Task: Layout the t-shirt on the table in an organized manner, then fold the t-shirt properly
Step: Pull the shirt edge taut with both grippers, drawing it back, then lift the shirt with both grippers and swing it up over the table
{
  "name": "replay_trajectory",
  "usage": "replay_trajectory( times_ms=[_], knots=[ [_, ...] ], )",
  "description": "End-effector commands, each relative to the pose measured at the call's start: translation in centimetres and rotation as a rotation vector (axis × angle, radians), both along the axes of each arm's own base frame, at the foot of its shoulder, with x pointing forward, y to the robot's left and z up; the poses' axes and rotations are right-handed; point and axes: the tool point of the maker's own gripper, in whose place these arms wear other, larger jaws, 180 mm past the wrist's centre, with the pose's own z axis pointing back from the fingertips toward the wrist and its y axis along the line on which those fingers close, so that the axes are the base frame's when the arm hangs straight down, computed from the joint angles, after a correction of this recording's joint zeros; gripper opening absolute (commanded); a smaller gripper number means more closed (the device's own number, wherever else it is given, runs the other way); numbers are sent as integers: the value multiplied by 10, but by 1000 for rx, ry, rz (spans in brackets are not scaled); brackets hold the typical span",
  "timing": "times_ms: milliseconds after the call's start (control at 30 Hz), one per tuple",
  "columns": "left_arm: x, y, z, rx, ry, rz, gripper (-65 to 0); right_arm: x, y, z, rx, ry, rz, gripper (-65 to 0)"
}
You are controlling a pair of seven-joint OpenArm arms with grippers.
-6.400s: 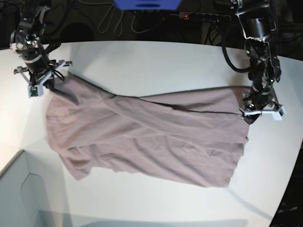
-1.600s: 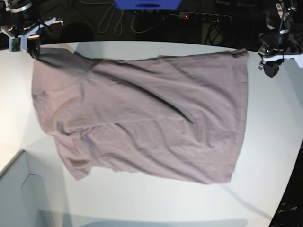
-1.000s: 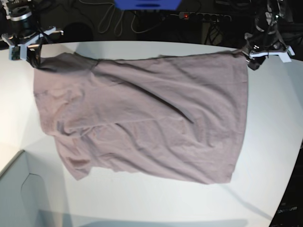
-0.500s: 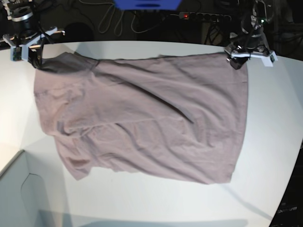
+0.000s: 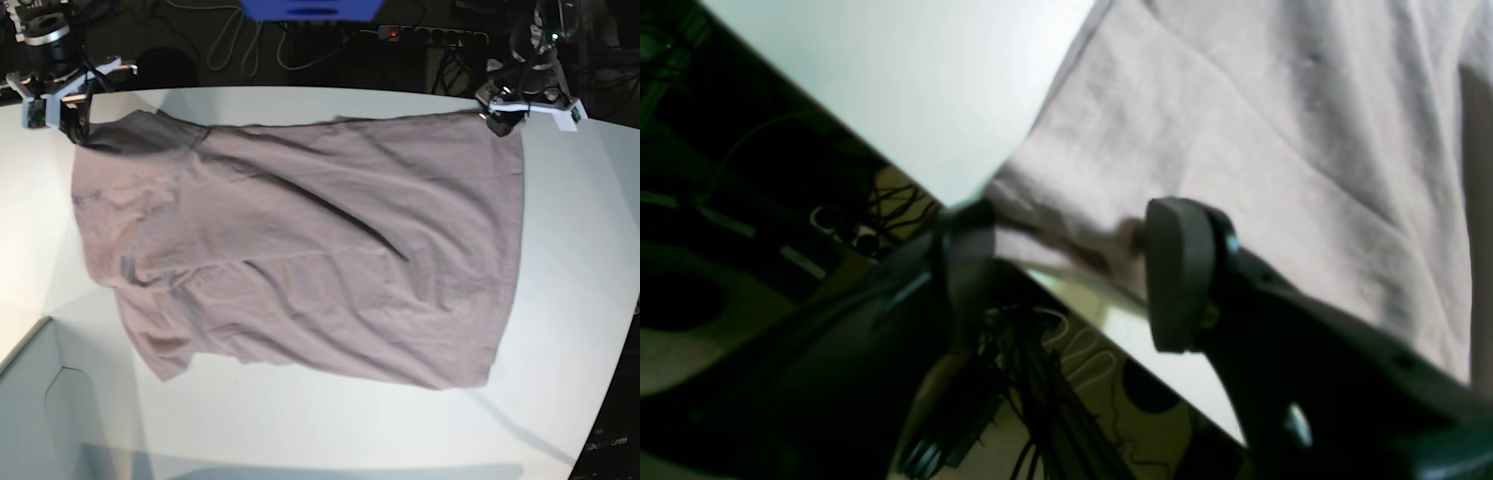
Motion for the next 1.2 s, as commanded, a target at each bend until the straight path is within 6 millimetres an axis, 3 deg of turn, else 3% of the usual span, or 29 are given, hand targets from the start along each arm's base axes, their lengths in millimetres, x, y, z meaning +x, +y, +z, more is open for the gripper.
replay_trajectory(
  times_ms=[0, 233, 333, 500, 600, 700, 967, 1167],
  knots=[
    [5, 3, 6, 15, -27, -1, -355, 3, 3, 10, 4, -38, 26, -650],
    [1, 8, -9, 7, 10, 18, -649, 3, 3, 10, 4, -38, 26, -650],
    [7, 11, 1, 24, -16, 6, -644, 2, 3, 9, 3, -35, 25, -650],
    [29, 18, 55, 101, -143, -54, -650, -5, 6, 5, 16, -17, 15, -650],
    [39, 34, 89, 158, -214, -57, -650, -13, 6, 2, 20, 5, 15, -650],
    [43, 52, 109, 209, -255, -25, -650, -20, 12, -3, 32, 29, 27, -650],
    [51, 60, 113, 221, -273, -8, -650, -49, 67, -21, 144, 128, 144, -650],
    [46, 67, 96, 210, -235, 14, -650, -55, 69, -23, 150, 144, 147, -650]
  ],
)
